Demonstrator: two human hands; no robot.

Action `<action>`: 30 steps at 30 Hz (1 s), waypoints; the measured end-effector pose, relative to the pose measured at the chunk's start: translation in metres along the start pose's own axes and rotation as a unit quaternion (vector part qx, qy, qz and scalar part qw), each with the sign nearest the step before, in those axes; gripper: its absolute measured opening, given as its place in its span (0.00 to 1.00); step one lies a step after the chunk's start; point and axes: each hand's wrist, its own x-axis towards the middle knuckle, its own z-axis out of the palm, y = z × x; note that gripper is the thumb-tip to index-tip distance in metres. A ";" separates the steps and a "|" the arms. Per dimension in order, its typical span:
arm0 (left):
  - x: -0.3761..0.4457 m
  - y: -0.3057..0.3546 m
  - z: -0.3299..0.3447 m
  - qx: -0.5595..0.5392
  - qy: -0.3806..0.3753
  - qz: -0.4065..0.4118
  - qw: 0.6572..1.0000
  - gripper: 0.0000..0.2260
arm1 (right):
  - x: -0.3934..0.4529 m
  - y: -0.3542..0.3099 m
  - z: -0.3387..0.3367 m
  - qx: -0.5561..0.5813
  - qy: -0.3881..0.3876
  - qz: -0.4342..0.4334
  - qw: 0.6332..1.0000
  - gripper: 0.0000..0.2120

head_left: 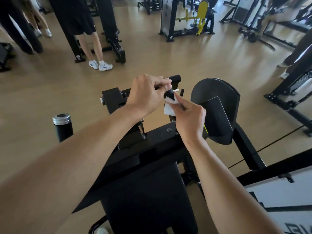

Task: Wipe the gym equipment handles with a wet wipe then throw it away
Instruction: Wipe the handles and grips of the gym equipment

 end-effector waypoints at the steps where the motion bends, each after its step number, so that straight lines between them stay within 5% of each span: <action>1: 0.000 0.000 0.000 -0.003 -0.001 -0.001 1.000 0.09 | -0.004 0.006 -0.004 -0.011 -0.012 -0.002 1.000 0.18; 5: 0.001 -0.003 0.000 -0.005 -0.003 0.000 1.000 0.10 | -0.023 0.037 -0.023 -0.098 -0.044 -0.017 0.994 0.18; 12: 0.002 0.002 -0.003 -0.012 -0.013 -0.021 1.000 0.09 | 0.011 -0.018 0.006 -0.011 -0.013 -0.031 0.999 0.14; 19: 0.000 0.000 -0.001 -0.020 -0.010 -0.024 0.999 0.10 | -0.017 0.024 -0.016 -0.093 -0.067 -0.025 0.993 0.25; 30: -0.004 0.010 -0.004 -0.023 -0.008 -0.054 0.998 0.09 | 0.007 -0.010 0.015 -0.115 -0.008 -0.068 0.991 0.24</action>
